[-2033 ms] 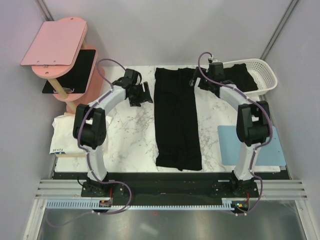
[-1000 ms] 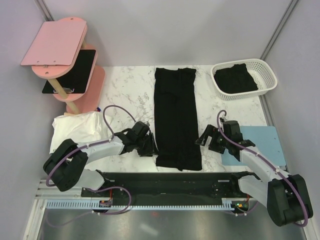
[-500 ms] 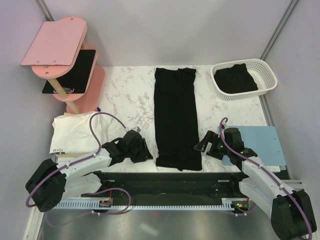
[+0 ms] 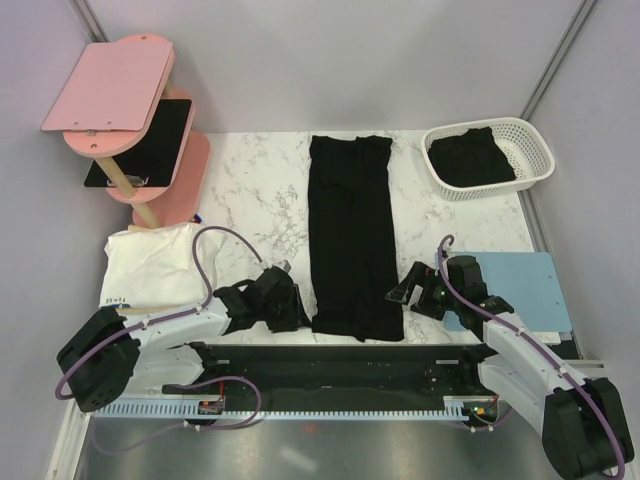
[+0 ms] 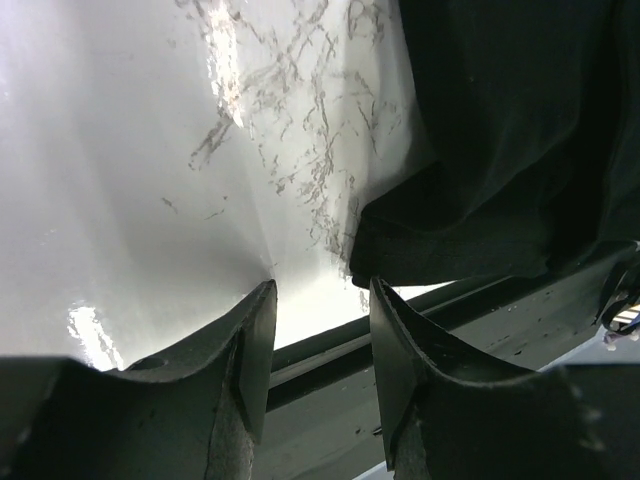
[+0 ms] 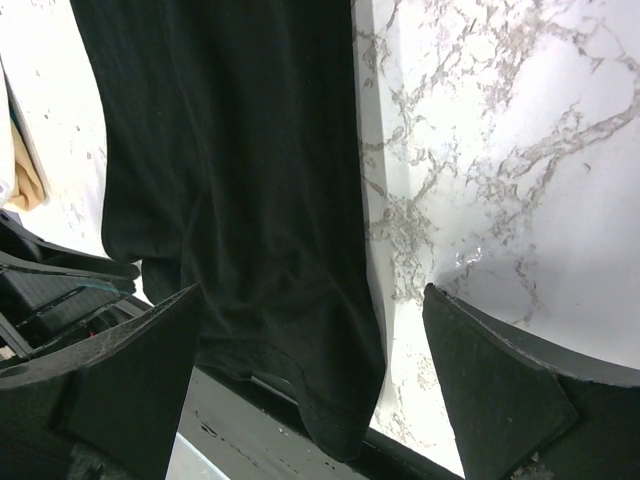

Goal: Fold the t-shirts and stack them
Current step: Grab the bottom of the folded rectangular tshirt with both arms

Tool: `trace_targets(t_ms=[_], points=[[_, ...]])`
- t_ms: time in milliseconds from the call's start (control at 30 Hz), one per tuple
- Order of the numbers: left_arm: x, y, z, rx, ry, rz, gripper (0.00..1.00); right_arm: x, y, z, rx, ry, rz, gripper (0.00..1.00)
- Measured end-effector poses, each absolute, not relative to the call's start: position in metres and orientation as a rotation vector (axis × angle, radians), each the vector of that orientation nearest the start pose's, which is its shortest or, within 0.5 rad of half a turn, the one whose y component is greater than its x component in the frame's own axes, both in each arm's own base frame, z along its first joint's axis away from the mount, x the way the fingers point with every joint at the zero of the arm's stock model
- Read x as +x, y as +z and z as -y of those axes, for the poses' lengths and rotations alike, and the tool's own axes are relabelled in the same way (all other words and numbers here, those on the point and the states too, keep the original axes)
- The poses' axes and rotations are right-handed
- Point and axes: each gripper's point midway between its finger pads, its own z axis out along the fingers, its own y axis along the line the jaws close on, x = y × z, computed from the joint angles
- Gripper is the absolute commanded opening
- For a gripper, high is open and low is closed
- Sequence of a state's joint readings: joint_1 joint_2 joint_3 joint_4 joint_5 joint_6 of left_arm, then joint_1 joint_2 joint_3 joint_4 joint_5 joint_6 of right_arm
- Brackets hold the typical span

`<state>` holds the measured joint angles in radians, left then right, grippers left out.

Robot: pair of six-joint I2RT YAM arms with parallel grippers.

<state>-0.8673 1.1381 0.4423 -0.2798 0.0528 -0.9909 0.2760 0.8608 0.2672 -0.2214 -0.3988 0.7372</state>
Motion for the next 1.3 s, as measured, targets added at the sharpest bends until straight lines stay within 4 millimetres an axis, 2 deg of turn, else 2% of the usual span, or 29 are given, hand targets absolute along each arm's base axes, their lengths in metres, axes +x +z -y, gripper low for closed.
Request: trace_targets(t_ms=[367, 467, 500, 567, 600, 1000, 1200, 1300], points=[[0.132, 0.022, 0.245, -0.140, -0.766, -2.730, 0.48, 0.173, 0.043, -0.154, 0.361, 0.978, -2.516, 0.98], [0.134, 0.021, 0.248, -0.145, -0.772, -2.727, 0.35, 0.166, 0.042, -0.156, 0.354, 1.002, -2.524, 0.98], [0.134, 0.020, 0.248, -0.148, -0.771, -2.729, 0.19, 0.164, 0.042, -0.156, 0.352, 1.010, -2.529, 0.98], [0.134, 0.018, 0.249, -0.158, -0.766, -2.735, 0.05, 0.159, 0.042, -0.157, 0.349, 1.025, -2.534, 0.97], [0.133, 0.016, 0.248, -0.161, -0.755, -2.744, 0.02, 0.156, 0.042, -0.157, 0.346, 1.032, -2.537, 0.97], [0.126, 0.016, 0.254, -0.128, -0.770, -2.749, 0.02, 0.125, 0.038, -0.156, 0.356, 1.082, -2.617, 0.81], [0.115, 0.024, 0.256, -0.076, -0.786, -2.749, 0.02, 0.109, 0.032, -0.155, 0.380, 1.093, -2.677, 0.62], [0.112, 0.030, 0.258, -0.056, -0.796, -2.738, 0.02, 0.104, 0.029, -0.155, 0.394, 1.100, -2.697, 0.58]])
